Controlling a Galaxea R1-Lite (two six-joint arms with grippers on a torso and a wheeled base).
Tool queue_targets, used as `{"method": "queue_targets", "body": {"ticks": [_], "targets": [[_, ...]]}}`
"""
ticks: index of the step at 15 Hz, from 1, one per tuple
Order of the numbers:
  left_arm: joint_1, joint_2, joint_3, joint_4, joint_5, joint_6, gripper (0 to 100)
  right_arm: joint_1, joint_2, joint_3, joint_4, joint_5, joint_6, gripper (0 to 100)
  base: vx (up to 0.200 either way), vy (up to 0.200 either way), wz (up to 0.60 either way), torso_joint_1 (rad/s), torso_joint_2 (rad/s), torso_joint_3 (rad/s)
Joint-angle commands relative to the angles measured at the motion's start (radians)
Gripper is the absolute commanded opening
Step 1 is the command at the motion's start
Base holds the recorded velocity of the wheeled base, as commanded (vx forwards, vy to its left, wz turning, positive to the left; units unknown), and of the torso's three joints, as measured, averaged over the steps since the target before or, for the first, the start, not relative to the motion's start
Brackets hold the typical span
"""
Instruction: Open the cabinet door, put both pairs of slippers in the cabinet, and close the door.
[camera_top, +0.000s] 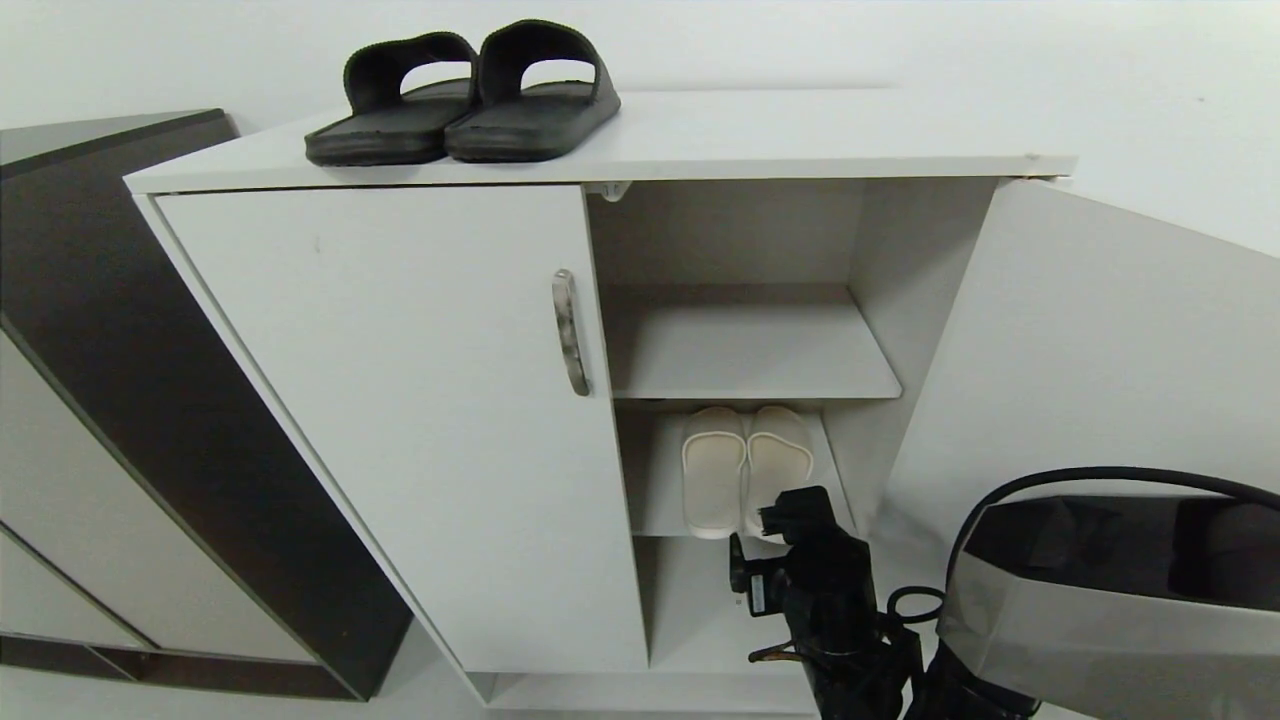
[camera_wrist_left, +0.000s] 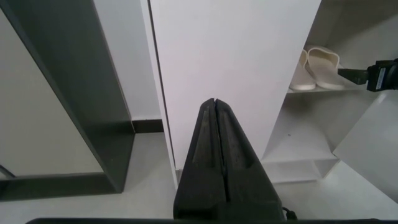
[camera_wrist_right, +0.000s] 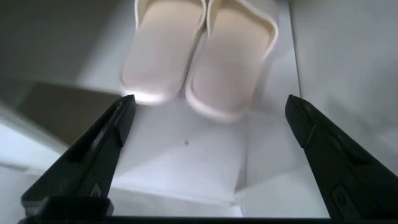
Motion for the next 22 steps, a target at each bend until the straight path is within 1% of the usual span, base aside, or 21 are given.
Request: {"method": "queue_targets", "body": {"ticks": [1,4,20,22], "targets": [[0.000,0.002,0.000,0.000,0.001,0.000,0,0.003,0.001,0.001,-0.002,-0.001,-0.001,100,-0.200,0.000,0.00,0.012,0.01,0.022],[0.000,0.002,0.000,0.000,0.001,0.000,0,0.003,0.001,0.004,-0.002,-0.001,-0.001,100,-0.200,0.000,0.00,-0.005,0.00,0.004],[0.000,0.002,0.000,0.000,-0.001,0.000,0,0.001,0.002,0.004,-0.005,0.000,0.001,100,0.000,0.000,0.00,0.000,0.00,0.000],[0.000,0.002,0.000,0.000,-0.001,0.000,0,-0.009,0.011,-0.003,-0.003,0.000,0.001,100,0.000,0.000,0.00,0.005,0.00,0.132]]}}
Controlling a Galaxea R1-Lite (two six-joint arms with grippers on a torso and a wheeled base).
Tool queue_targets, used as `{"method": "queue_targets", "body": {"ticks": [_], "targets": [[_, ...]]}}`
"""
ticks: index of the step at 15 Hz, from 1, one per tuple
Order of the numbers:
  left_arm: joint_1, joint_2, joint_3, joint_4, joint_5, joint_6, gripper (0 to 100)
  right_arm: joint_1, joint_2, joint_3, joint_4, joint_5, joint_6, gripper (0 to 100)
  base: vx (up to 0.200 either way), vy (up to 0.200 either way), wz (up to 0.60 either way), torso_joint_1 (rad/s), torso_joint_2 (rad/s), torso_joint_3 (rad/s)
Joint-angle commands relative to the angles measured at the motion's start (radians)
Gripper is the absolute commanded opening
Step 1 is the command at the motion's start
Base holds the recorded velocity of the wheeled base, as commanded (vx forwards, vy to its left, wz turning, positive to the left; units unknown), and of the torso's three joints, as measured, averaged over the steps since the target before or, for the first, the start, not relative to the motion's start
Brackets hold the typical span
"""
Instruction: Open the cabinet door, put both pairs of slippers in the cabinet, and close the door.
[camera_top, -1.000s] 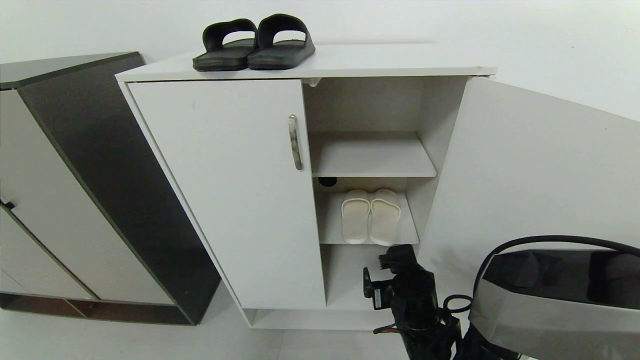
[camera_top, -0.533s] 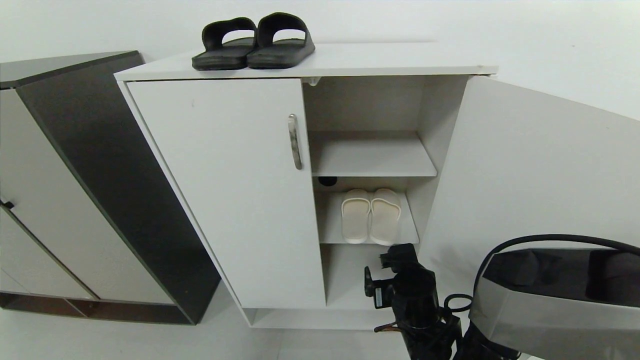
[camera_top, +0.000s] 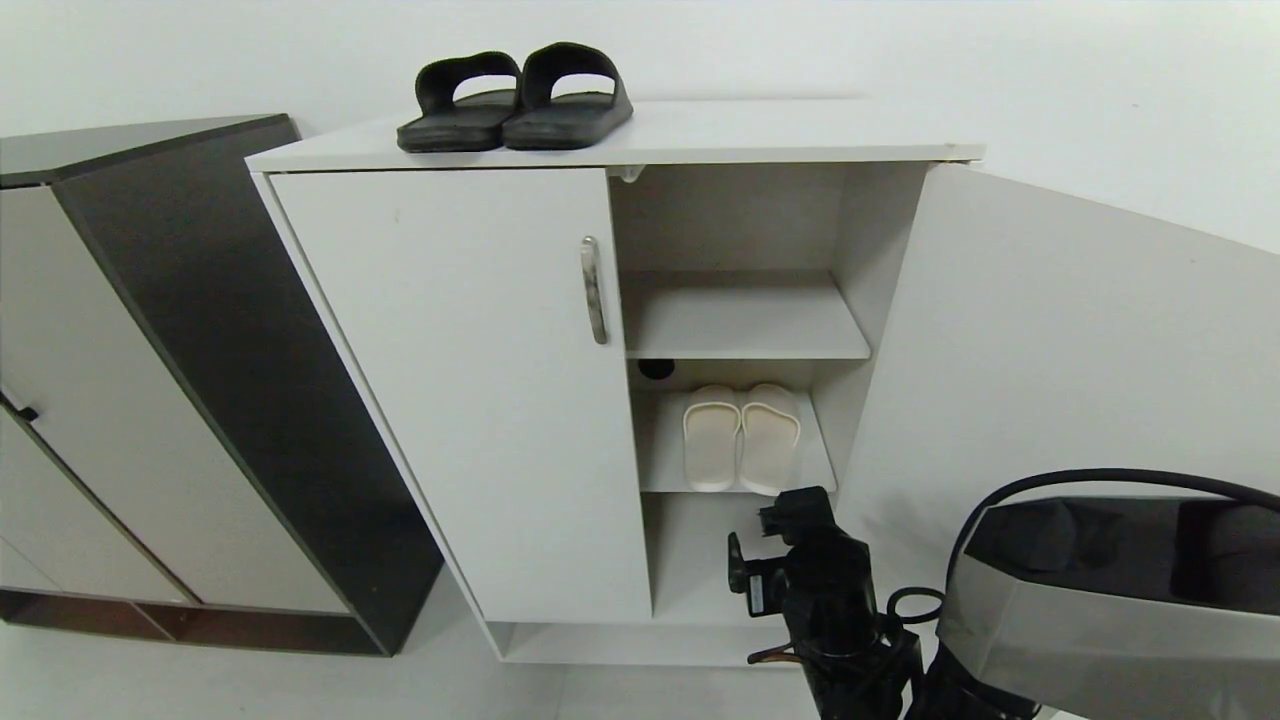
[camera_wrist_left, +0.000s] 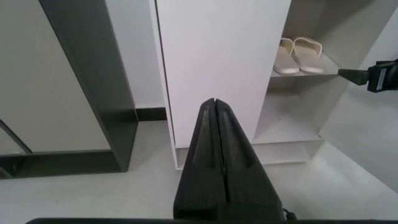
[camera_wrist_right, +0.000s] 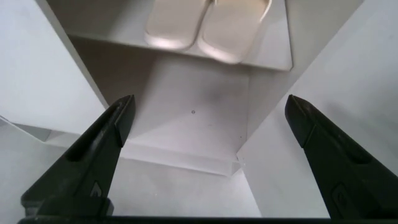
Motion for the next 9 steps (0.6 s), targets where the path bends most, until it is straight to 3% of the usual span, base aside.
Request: {"method": "queue_targets", "body": {"ticks": [1,9], "targets": [[0.000,0.002,0.000,0.000,-0.001,0.000,0,-0.013,0.011,-0.003,0.001,0.000,0.000,100,0.000,0.000,0.00,-0.002,-0.01,0.163],[0.000,0.002,0.000,0.000,0.000,0.001,0,-0.014,0.004,0.039,-0.060,0.008,-0.002,100,0.000,0.000,0.00,0.002,0.00,0.192]]}}
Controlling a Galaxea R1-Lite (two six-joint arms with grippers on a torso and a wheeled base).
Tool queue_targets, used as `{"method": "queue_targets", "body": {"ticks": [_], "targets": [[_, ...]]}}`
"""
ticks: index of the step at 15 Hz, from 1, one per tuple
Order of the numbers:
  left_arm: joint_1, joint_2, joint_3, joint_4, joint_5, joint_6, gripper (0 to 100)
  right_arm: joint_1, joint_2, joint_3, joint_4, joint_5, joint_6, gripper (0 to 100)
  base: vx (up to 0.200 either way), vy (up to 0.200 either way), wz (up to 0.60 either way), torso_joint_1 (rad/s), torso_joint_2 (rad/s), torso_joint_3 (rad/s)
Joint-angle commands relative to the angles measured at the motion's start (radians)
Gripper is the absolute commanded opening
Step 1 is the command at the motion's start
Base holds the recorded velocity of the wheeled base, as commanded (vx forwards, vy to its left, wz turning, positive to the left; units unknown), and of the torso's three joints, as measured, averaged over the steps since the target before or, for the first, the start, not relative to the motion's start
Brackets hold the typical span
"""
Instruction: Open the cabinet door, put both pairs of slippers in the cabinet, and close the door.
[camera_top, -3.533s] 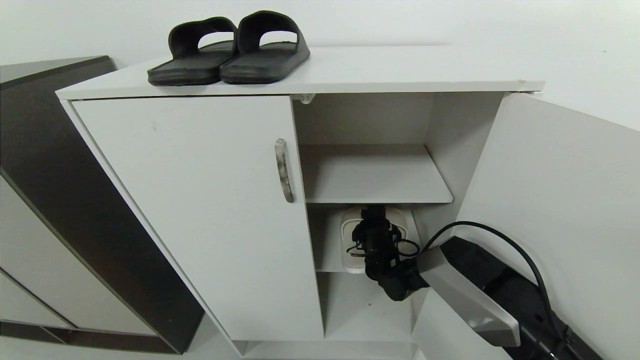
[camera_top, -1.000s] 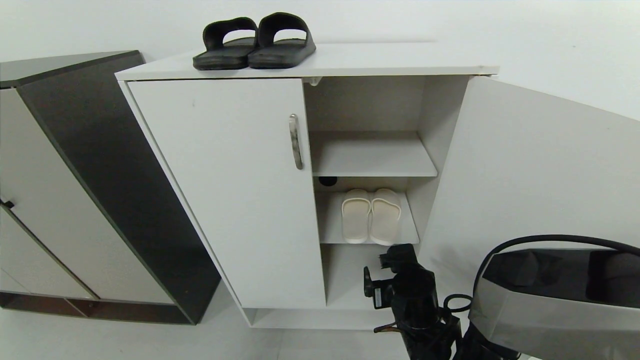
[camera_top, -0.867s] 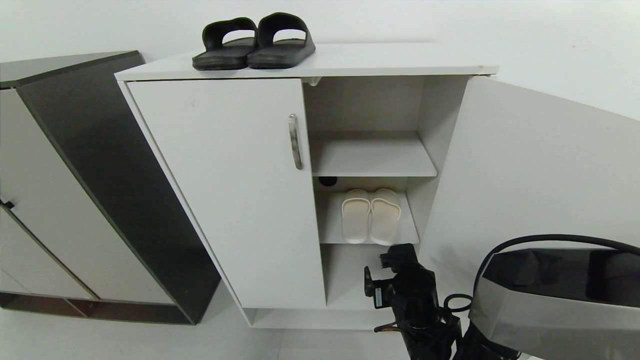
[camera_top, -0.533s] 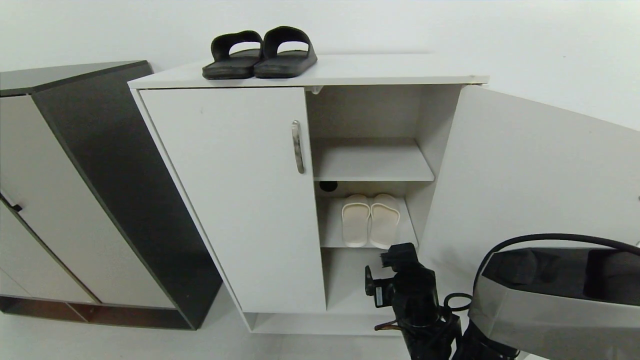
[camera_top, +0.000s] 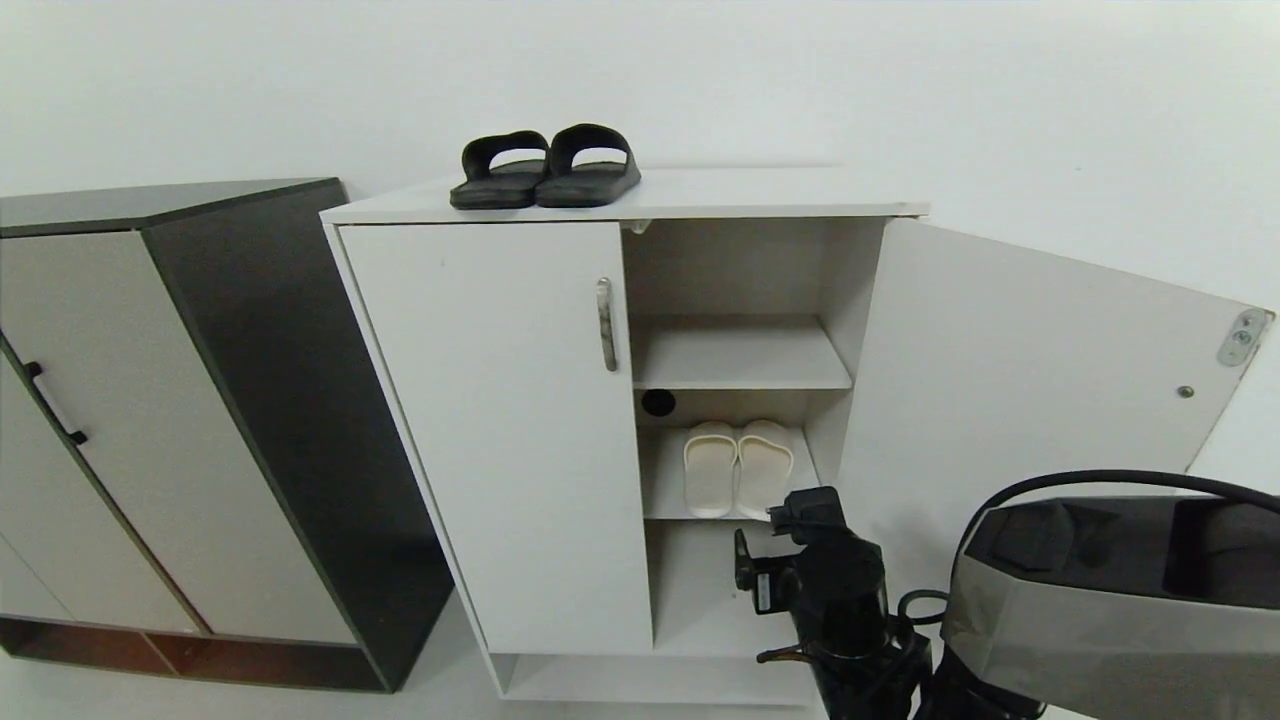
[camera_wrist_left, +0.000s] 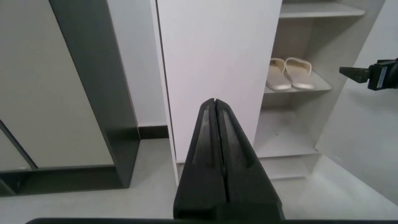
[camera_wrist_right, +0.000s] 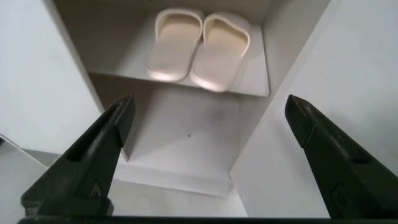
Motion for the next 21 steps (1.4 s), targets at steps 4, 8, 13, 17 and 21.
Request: {"method": "queue_targets", "body": {"ticks": [4,8,13,17,21], "targets": [[0.000,0.002,0.000,0.000,-0.001,0.016,0,0.009,-0.017,0.067,-0.049,0.050,0.001,100,0.000,0.000,0.00,0.001,0.00,0.030],[0.000,0.002,0.000,0.000,-0.001,0.014,0,0.028,-0.019,0.089,-0.068,0.058,-0.010,100,0.000,0.000,0.00,0.000,0.00,0.000],[0.000,0.002,0.000,0.000,-0.001,0.013,0,0.026,-0.013,0.093,-0.083,0.059,-0.022,100,0.000,0.160,0.00,0.002,0.00,0.003],[0.000,0.002,0.000,0.000,-0.001,0.005,0,0.026,-0.008,0.104,-0.089,0.059,-0.022,100,0.000,0.200,0.00,0.007,0.00,0.006],[0.000,0.002,0.000,0.000,-0.001,0.005,0,0.026,-0.008,0.101,-0.098,0.058,-0.025,100,0.000,0.200,0.00,0.000,0.00,0.000]]}}
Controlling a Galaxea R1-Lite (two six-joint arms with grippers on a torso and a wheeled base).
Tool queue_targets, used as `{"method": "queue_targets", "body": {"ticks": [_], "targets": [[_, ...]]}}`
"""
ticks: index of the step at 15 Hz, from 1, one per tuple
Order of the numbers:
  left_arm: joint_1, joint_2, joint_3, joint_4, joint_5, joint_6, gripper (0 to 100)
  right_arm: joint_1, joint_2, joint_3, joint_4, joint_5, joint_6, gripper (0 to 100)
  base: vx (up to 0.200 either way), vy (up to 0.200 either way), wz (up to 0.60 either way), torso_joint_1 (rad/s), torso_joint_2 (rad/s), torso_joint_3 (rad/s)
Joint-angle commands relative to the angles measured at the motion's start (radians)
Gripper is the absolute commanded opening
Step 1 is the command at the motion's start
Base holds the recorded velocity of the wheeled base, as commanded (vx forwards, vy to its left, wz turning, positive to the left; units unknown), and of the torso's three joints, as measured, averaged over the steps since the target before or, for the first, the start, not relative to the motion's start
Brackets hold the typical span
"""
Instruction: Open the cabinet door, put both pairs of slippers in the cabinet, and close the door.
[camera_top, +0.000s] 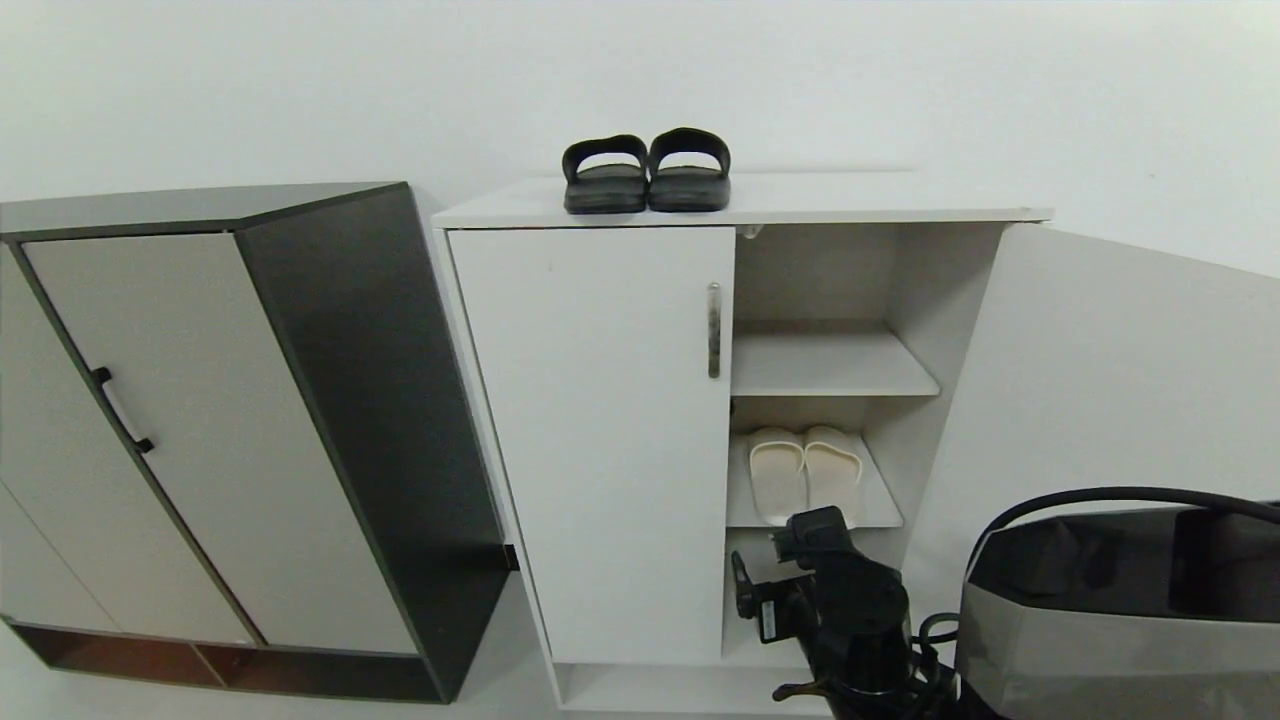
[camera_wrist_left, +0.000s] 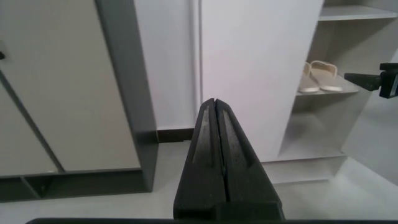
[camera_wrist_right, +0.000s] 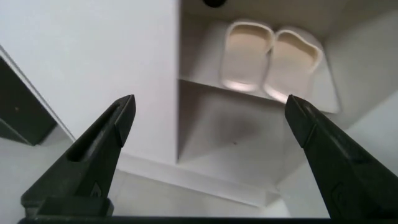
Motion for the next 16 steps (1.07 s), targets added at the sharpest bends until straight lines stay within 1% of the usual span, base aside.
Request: {"method": "queue_targets", "body": {"ticks": [1,6,11,13,14,15,16], "targets": [[0.000,0.002,0.000,0.000,0.000,0.000,0,0.001,0.004,0.001,-0.001,0.000,-0.008,100,0.000,0.200,0.00,0.007,0.00,0.002],[0.000,0.002,0.000,0.000,0.000,0.000,0,-0.002,0.004,0.000,-0.016,-0.002,-0.018,100,0.000,0.200,0.00,0.001,0.00,0.002],[0.000,0.002,0.000,0.000,0.000,-0.001,0,-0.004,0.006,-0.010,-0.022,-0.003,-0.018,100,0.000,0.000,0.00,0.000,0.00,0.000],[0.000,0.002,0.000,0.000,0.002,-0.001,0,-0.014,0.006,-0.006,-0.045,-0.002,-0.024,100,0.000,0.000,0.00,0.000,0.00,0.000],[0.000,0.002,0.000,0.000,0.000,0.000,0,-0.020,-0.007,0.004,-0.028,0.008,-0.050,100,0.000,0.000,0.00,0.000,0.00,0.000],[0.000,0.002,0.000,0.000,0.002,0.000,0,-0.019,-0.022,0.021,0.018,0.041,-0.044,100,0.000,0.000,0.00,0.000,0.00,0.000],[0.000,0.002,0.000,0.000,0.000,0.000,0,-0.019,-0.019,0.020,0.015,0.047,-0.038,100,0.000,0.000,0.00,0.000,0.00,0.000]]}}
